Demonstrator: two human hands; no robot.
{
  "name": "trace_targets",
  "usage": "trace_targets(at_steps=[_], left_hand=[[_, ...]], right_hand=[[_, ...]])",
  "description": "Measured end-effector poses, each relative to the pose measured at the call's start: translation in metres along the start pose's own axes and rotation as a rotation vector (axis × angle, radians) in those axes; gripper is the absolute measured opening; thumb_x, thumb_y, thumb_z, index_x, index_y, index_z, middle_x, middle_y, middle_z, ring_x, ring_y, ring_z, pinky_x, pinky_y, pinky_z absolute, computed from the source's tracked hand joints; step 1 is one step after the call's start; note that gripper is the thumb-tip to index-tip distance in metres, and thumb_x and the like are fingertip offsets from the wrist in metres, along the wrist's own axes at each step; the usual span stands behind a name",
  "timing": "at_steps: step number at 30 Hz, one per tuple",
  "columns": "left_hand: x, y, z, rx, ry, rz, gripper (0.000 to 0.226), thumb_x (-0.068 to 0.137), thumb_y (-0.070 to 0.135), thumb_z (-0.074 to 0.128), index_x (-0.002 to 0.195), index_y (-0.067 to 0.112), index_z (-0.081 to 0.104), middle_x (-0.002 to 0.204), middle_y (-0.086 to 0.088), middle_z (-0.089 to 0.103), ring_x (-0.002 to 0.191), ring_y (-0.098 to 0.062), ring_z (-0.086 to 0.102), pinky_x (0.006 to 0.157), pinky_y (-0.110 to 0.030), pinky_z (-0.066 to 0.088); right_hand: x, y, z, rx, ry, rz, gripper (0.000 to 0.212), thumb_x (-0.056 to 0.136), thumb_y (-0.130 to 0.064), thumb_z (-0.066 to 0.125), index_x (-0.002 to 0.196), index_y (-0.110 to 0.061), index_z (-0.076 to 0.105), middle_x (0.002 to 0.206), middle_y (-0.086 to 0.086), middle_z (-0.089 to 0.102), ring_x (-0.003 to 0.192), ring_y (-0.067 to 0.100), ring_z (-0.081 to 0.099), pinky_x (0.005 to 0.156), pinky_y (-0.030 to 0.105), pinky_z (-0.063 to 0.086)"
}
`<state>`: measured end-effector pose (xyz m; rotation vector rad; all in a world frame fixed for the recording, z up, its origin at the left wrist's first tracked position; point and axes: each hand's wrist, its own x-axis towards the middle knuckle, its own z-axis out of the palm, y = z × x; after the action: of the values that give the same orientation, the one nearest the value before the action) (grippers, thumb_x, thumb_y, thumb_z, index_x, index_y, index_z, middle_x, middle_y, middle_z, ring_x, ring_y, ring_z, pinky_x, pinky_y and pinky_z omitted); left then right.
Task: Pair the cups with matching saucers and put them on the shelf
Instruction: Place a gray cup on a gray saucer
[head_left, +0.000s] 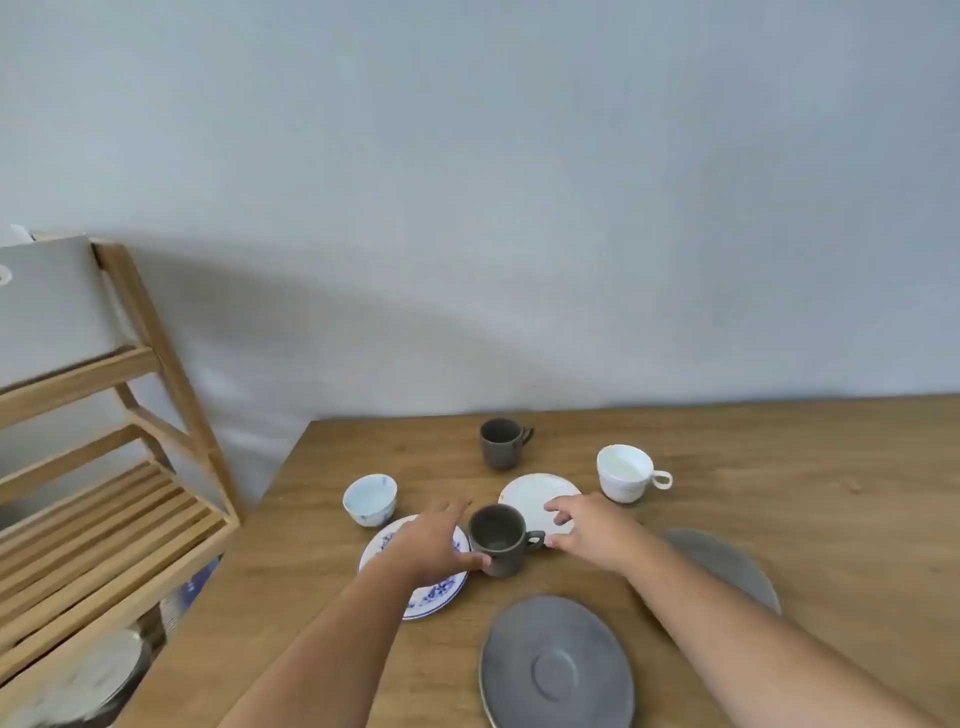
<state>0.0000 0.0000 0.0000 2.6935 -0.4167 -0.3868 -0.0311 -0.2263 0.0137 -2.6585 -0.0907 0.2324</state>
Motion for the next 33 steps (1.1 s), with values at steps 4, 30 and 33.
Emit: trace_targets(at_steps=[4,30,33], left_hand=[[0.003,-0.004,0.017,-0.173,0.029,-0.002,0.08,0.072,0.044,0.075,0.14,0.028,0.036,0.142,0.004,0.052,0.13,-0.018,0.048,0.108,-0.036,0.039],[0.033,0.135,0.051,-0.453,0.098,0.319,0.069,0.062,0.031,0.087,0.124,0.022,0.058,0.115,0.006,0.069,0.102,-0.006,0.061,0.09,-0.023,0.048],[0.034,0.157,0.068,-0.469,0.037,0.358,0.066,0.063,0.028,0.086,0.123,0.024,0.059,0.113,0.007,0.069,0.097,-0.001,0.059,0.086,-0.017,0.043]], right_hand=[[0.002,0.006,0.017,0.118,0.032,0.023,0.044,0.081,-0.029,0.068,0.124,-0.024,0.059,0.118,-0.003,0.067,0.096,0.013,0.066,0.088,0.025,0.047],[-0.068,0.097,-0.021,0.412,0.516,0.221,0.012,0.083,-0.013,0.064,0.09,-0.019,0.072,0.076,-0.002,0.071,0.077,0.024,0.068,0.079,0.046,0.055],[-0.09,0.115,-0.023,0.39,0.54,0.28,0.013,0.083,-0.012,0.065,0.092,-0.015,0.073,0.074,-0.001,0.07,0.075,0.025,0.068,0.078,0.043,0.054]])
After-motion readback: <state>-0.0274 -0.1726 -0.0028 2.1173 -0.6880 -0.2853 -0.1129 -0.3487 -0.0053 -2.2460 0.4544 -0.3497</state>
